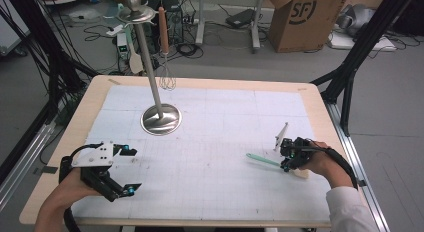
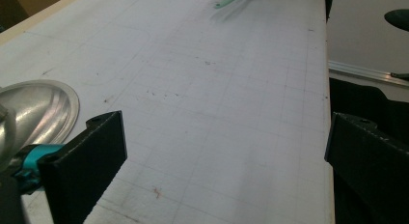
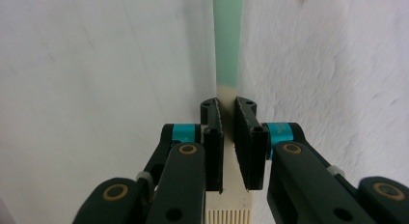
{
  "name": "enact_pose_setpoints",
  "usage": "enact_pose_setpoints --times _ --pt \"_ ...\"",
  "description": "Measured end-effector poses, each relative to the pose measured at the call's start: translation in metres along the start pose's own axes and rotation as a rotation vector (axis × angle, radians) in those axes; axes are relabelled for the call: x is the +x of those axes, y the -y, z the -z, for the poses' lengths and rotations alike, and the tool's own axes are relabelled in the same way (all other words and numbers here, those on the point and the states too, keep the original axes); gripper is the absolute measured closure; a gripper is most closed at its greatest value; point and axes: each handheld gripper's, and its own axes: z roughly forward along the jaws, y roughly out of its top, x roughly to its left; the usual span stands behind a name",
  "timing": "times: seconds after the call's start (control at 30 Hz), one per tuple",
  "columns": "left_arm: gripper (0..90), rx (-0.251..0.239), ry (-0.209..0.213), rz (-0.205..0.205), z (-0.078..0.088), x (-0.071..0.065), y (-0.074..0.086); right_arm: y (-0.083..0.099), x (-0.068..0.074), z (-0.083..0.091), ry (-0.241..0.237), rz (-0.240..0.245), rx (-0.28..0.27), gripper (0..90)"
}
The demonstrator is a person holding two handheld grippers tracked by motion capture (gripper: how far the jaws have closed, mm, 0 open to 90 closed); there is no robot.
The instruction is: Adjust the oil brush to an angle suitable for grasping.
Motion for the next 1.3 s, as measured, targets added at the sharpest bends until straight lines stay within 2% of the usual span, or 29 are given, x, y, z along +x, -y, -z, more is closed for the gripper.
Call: enact_pose_setpoints --times 0.1,0.3,0.5,0.57,0.63,0.87,1.1,1.3 --pt "1.7 -0.004 -0.002 0.003 0.000 0.000 0.000 -0.006 0.004 0.014 -0.010 0.005 -0.093 82.6" --pt "1.7 -0.011 -0.003 0.002 0.002 0.001 0.000 -0.022 0.014 0.037 -0.035 0.070 -0.267 82.6" --pt "1.7 -0.012 -0.006 0.002 0.003 0.002 0.000 -0.038 0.024 0.056 -0.049 0.121 -0.392 82.6" --pt "1.7 -0.015 -0.007 0.004 0.004 0.002 0.000 -0.043 0.028 0.062 -0.054 0.123 -0.427 82.5" --pt "1.7 -0.018 -0.008 0.002 0.004 0.002 -0.001 -0.048 0.033 0.067 -0.050 0.145 -0.464 82.5" --pt "1.7 -0.018 -0.012 -0.006 0.006 0.002 -0.002 -0.064 0.045 0.084 -0.060 0.191 -0.534 82.5" --pt "1.7 -0.023 -0.016 -0.001 0.007 0.003 -0.002 -0.078 0.051 0.100 -0.074 0.227 -0.674 82.5" --pt "1.7 -0.023 -0.016 -0.003 0.008 0.003 -0.001 -0.089 0.056 0.106 -0.094 0.252 -0.717 82.5"
